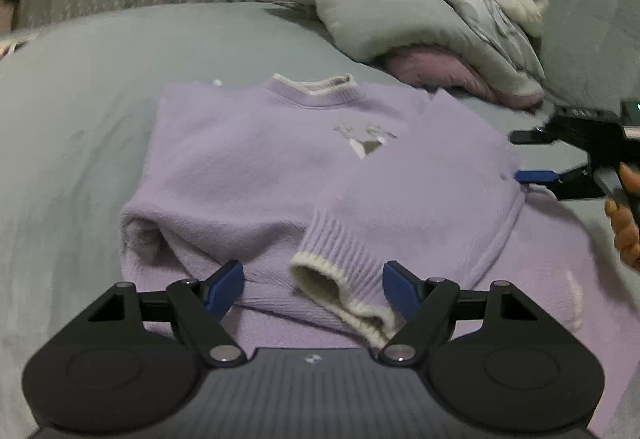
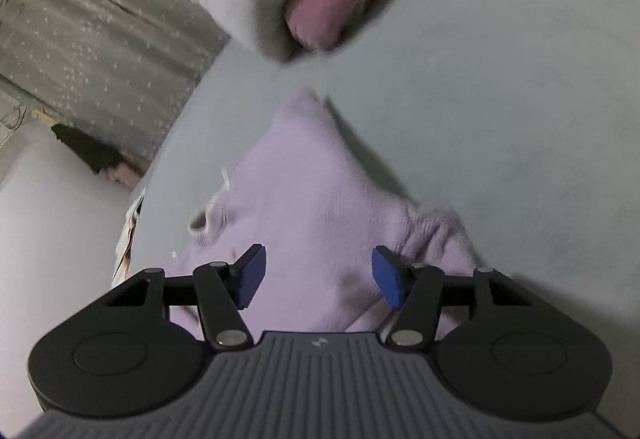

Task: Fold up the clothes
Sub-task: 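Lay the sleeve across the sweater body and open the right gripper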

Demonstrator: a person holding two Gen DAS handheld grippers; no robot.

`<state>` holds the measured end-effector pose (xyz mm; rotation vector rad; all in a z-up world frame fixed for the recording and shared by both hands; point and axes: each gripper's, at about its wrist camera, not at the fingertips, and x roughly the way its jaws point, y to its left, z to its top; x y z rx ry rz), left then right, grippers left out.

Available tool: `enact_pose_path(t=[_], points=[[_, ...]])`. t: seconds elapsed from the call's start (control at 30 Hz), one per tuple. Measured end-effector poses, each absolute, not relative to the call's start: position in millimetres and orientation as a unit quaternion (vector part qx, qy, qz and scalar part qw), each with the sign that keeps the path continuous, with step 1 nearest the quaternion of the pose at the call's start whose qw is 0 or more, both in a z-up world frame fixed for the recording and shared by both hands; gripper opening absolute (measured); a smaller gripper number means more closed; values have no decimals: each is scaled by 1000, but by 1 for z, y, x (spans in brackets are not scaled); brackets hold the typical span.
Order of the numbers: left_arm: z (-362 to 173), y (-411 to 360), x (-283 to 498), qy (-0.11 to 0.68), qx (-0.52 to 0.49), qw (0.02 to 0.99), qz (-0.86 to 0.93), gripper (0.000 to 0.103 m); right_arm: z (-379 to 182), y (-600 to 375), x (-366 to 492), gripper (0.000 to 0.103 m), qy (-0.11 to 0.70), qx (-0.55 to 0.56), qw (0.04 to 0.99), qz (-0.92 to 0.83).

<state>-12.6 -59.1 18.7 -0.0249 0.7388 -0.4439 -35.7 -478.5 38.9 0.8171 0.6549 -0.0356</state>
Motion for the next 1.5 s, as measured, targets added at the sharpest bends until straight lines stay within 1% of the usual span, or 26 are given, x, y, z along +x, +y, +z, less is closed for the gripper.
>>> enact_pose_path(t=[0.03, 0.07, 0.1, 0.17, 0.27, 0.37, 0.47, 0.6, 0.7, 0.83, 0.93, 0.97, 1.0, 1.07, 1.17, 1.27, 1.33, 1.5], points=[[23, -57, -13, 351, -20, 911, -217, 78, 45, -477, -37, 81, 305, 374, 875, -19], [26, -56, -14, 344, -29, 911, -224, 80, 49, -475, -38, 83, 299, 361, 883, -17], [28, -56, -16, 338, -35, 911, -231, 80, 51, -474, -37, 83, 299, 356, 885, -11], [26, -60, -19, 343, -21, 910, -234, 81, 40, -470, -28, 83, 338, 348, 874, -7], [10, -70, -16, 393, 19, 896, -206, 81, 23, -460, -15, 83, 392, 303, 868, -25], [15, -60, -13, 399, -6, 895, -201, 81, 49, -439, -21, 83, 366, 237, 900, -21], [25, -53, -13, 374, -19, 906, -200, 81, 63, -423, -24, 83, 350, 187, 918, 0], [30, -56, -12, 364, -22, 909, -203, 81, 72, -403, -31, 83, 354, 145, 923, 42], [26, -66, -15, 372, -2, 902, -218, 81, 82, -387, -41, 83, 354, 110, 927, 63], [16, -73, -15, 378, 15, 898, -225, 82, 68, -376, -46, 83, 426, 122, 881, 165], [13, -73, -16, 379, 25, 900, -217, 82, 49, -369, -46, 83, 468, 91, 862, 172], [13, -72, -16, 379, 30, 901, -211, 83, 46, -368, -46, 83, 472, 80, 861, 170], [12, -72, -16, 379, 35, 902, -205, 87, 42, -364, -47, 83, 478, 61, 860, 167], [12, -71, -16, 379, 45, 904, -193, 90, 38, -351, -54, 83, 482, -20, 861, 163], [11, -69, -17, 378, 59, 907, -175, 92, 43, -346, -67, 83, 481, -69, 860, 155], [11, -68, -17, 378, 73, 909, -157, 92, 44, -355, -67, 83, 484, -79, 860, 141], [13, -63, -16, 386, 60, 907, -159, 92, 44, -358, -67, 83, 482, -77, 862, 134], [19, -50, -25, 393, 60, 903, -160, 92, 48, -376, -70, 84, 469, -51, 874, 119]])
